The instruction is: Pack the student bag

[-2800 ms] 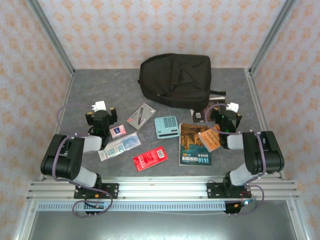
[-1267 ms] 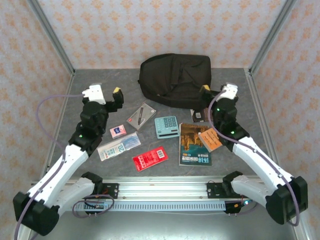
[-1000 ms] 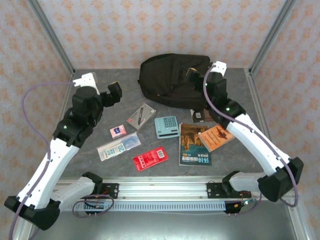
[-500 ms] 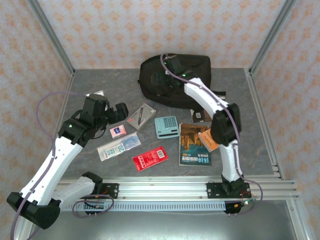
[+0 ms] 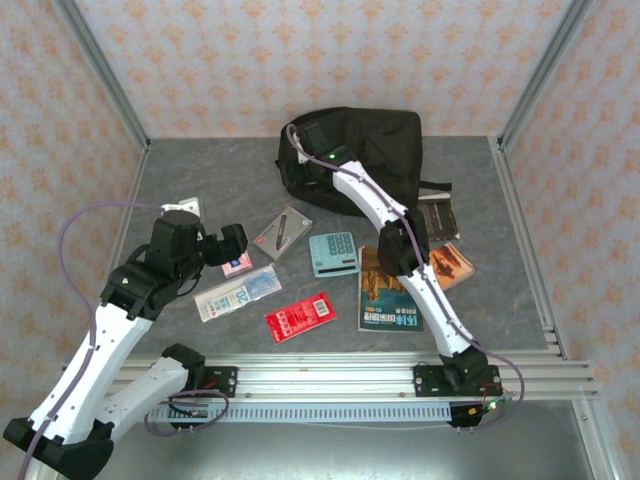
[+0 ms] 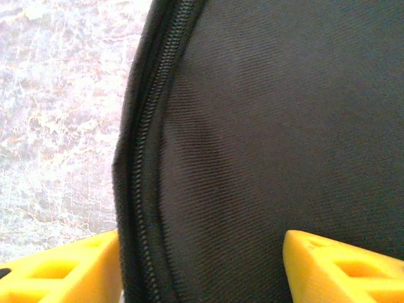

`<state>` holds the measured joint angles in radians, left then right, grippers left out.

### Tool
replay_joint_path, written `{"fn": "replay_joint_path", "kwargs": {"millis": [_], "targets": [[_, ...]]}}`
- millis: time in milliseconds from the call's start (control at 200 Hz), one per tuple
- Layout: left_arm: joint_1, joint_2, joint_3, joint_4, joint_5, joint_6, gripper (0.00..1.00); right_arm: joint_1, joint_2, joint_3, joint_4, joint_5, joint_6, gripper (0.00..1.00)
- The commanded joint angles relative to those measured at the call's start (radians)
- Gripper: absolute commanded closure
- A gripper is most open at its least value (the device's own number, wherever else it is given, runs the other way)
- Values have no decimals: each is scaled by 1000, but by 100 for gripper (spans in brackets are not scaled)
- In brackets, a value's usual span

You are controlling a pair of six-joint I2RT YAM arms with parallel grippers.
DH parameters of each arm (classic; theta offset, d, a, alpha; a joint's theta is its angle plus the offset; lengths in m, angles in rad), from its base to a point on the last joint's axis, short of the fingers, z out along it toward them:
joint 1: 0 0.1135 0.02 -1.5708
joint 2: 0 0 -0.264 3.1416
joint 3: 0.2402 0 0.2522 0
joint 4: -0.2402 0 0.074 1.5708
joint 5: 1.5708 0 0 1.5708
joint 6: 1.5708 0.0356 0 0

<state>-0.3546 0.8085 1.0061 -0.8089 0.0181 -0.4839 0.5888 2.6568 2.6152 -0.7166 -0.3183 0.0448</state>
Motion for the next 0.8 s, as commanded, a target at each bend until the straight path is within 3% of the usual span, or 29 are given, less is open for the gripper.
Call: {"fn": "replay_joint_path", "kwargs": {"millis": [0,225,370,575,796], "targets": [[-6,-5,-13,-20,-23,28,3,37,10,43,10,24,-45,42],[-6,-27,-21,-21,-62,29,4,43,15,45,0,141,-94,85],[-6,-26,-22,-19,-88,25,5,43,-36,45,14,149,-171,100],[-6,-52,-28,-18,-124,8,6,45,-156,-11,29,11,-528,100],[-5,-86,-12,-35,-193,5,6,60,-286,-68,-23,-118,-767,100]]}}
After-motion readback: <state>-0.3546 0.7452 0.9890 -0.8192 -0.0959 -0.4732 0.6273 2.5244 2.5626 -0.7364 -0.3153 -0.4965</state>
